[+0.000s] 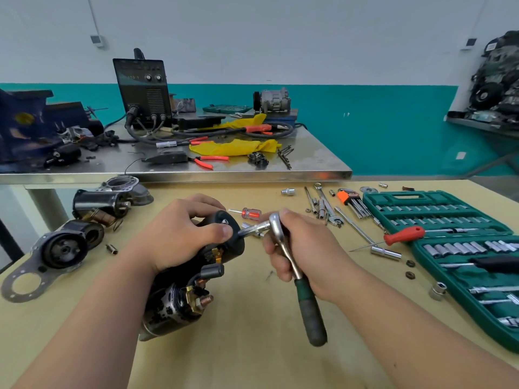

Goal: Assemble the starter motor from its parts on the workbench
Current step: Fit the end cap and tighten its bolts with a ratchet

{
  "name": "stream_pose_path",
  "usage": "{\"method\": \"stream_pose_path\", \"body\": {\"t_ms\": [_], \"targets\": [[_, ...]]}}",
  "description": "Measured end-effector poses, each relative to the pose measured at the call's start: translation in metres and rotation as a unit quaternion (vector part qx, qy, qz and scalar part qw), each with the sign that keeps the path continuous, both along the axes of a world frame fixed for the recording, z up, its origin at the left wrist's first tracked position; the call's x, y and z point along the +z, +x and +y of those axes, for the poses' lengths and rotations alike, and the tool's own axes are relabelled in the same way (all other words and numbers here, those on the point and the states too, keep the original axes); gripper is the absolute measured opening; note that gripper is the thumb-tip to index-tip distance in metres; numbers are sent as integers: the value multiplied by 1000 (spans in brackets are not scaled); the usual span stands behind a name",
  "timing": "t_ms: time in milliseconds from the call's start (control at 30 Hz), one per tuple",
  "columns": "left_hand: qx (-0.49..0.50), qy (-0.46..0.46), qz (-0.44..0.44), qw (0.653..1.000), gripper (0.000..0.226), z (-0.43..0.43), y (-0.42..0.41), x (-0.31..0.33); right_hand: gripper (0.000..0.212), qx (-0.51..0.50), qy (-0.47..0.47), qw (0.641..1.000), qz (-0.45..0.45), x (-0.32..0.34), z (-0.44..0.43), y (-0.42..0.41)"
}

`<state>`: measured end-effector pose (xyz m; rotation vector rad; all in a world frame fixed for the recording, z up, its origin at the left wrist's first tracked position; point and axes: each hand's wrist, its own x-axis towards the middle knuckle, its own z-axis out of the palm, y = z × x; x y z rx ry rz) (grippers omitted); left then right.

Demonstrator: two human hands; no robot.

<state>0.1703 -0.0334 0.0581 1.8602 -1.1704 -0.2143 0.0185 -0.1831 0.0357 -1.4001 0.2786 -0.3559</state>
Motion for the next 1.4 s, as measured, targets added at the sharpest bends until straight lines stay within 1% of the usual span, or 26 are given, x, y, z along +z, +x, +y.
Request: {"method": "stream_pose_path", "body": {"t_ms": [67, 167, 267, 300, 333, 400, 433, 467, 500, 533, 567, 633, 667, 700, 733, 767, 833, 900, 933, 967, 1033, 1133, 1200, 1233, 1300, 1400], "targets": [[-3, 9, -12, 1000, 37, -1, -2, 0, 29, 5, -212, 976, 56, 8, -1, -6], [3, 10, -15, 1000, 34, -2, -2, 0, 31, 36, -539, 831, 136, 28, -13, -9], [13, 14, -18, 1000, 34, -3, 0, -1, 34, 37, -695, 702, 151, 43, -20, -2], [19, 16, -21, 999, 35, -4, 1, -2, 33, 40, -696, 700, 154, 45, -19, 0], [26, 24, -29, 999, 37, -4, 1, -3, 30, 45, -650, 740, 169, 45, -18, 2], [31, 55, -54, 997, 44, -6, 0, -6, 29, 66, -397, 888, 223, 42, -13, 6], [30, 73, -66, 995, 47, -7, -1, -7, 32, 59, -262, 929, 254, 40, -10, 8], [29, 87, -75, 993, 49, -8, -3, -9, 34, 36, -189, 943, 271, 35, -11, 9], [29, 97, -82, 991, 50, -10, -5, -10, 34, 18, -172, 944, 282, 30, -12, 10], [29, 106, -91, 990, 53, -11, -7, -11, 32, 14, -221, 934, 281, 25, -15, 9], [28, 114, -100, 988, 57, -13, -9, -11, 29, 29, -330, 904, 272, 22, -17, 6], [25, 129, -116, 984, 64, -14, -12, -11, 27, 86, -592, 769, 226, 16, -24, -3], [23, 136, -121, 983, 67, -15, -14, -11, 32, 99, -672, 705, 203, 13, -28, -5], [20, 139, -122, 983, 68, -14, -15, -11, 36, 100, -714, 667, 186, 12, -31, -7], [17, 138, -120, 983, 66, -14, -14, -11, 38, 92, -729, 657, 169, 10, -32, -7], [15, 133, -115, 984, 64, -13, -13, -10, 39, 82, -731, 661, 149, 9, -32, -4], [16, 121, -100, 988, 59, -12, -10, -9, 35, 44, -649, 745, 148, 5, -26, 1], [19, 114, -90, 989, 55, -11, -7, -9, 35, 9, -413, 885, 216, 4, -19, 6], [18, 115, -89, 989, 54, -10, -7, -9, 39, 14, -257, 930, 263, 5, -15, 8], [17, 119, -91, 989, 52, -10, -6, -9, 40, 28, -135, 945, 297, 8, -12, 9], [15, 133, -98, 986, 48, -11, -7, -11, 40, 44, -85, 945, 314, 6, -12, 10], [20, 170, -117, 978, 45, -12, -10, -13, 36, 77, -206, 931, 290, -3, -13, 5], [18, 193, -128, 973, 49, -14, -13, -16, 28, 127, -286, 907, 282, -11, -17, -4], [17, 200, -133, 971, 51, -15, -14, -17, 34, 150, -312, 893, 289, -16, -20, -10], [16, 214, -148, 966, 50, -18, -17, -21, 42, 179, -397, 848, 303, -25, -24, -20], [10, 235, -168, 957, 43, -21, -21, -28, 48, 185, -599, 731, 270, -40, -24, -24]]}}
